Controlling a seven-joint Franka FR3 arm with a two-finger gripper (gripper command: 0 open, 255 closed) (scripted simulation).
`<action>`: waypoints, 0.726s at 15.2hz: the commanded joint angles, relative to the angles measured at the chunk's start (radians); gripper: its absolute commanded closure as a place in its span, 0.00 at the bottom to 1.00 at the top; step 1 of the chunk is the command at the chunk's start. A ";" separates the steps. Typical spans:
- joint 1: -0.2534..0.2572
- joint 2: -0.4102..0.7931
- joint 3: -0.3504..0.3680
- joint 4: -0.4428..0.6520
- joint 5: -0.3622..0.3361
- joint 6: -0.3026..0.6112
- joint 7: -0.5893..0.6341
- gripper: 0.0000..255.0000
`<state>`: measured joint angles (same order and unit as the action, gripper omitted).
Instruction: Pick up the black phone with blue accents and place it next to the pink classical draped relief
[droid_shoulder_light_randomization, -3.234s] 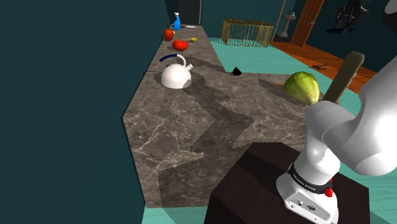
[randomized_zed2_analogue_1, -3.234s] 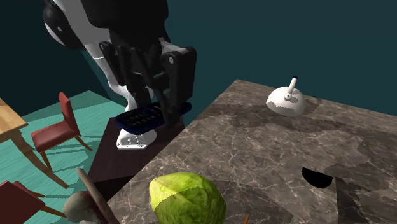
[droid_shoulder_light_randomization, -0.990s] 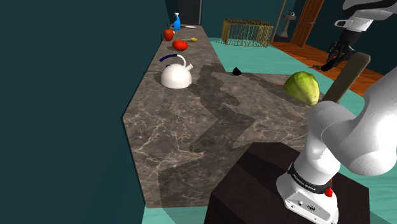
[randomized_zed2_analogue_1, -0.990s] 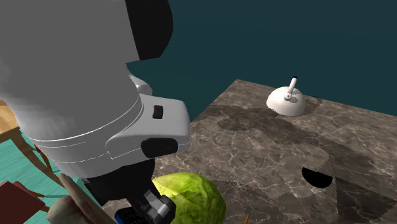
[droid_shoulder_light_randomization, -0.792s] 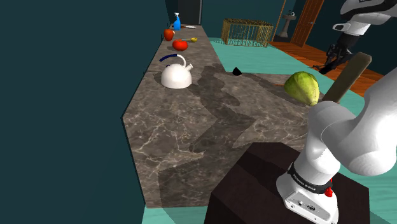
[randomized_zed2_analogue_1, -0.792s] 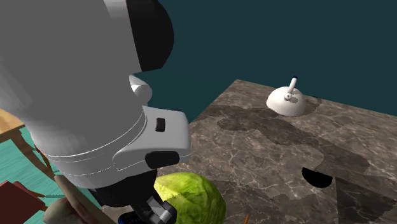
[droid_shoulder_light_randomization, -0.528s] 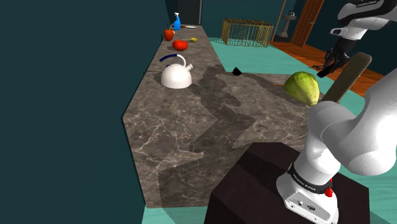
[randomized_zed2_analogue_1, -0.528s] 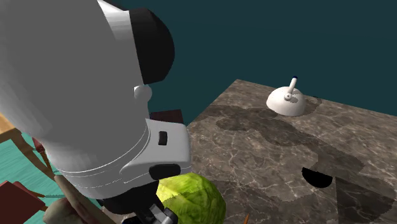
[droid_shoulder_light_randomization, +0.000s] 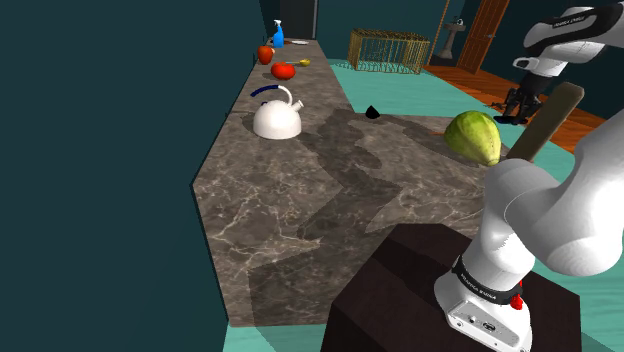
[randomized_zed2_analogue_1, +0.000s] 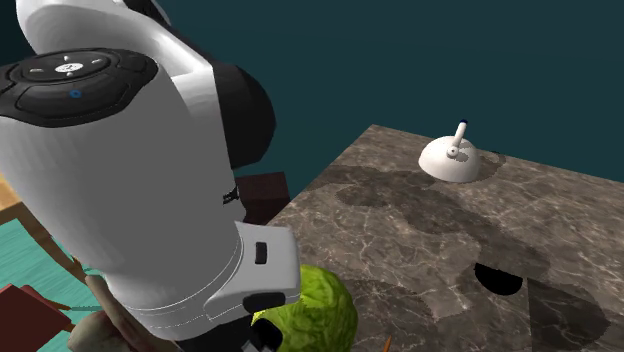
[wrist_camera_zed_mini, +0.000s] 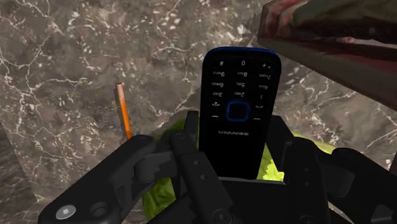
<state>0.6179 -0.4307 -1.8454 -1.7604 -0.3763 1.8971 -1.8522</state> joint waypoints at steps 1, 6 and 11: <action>0.007 -0.010 -0.011 -0.022 -0.011 0.024 0.006 1.00; 0.022 -0.032 -0.038 -0.066 -0.039 0.080 0.022 1.00; 0.043 -0.058 -0.071 -0.104 -0.070 0.133 0.039 1.00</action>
<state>0.6533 -0.4809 -1.9070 -1.8547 -0.4381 2.0183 -1.8181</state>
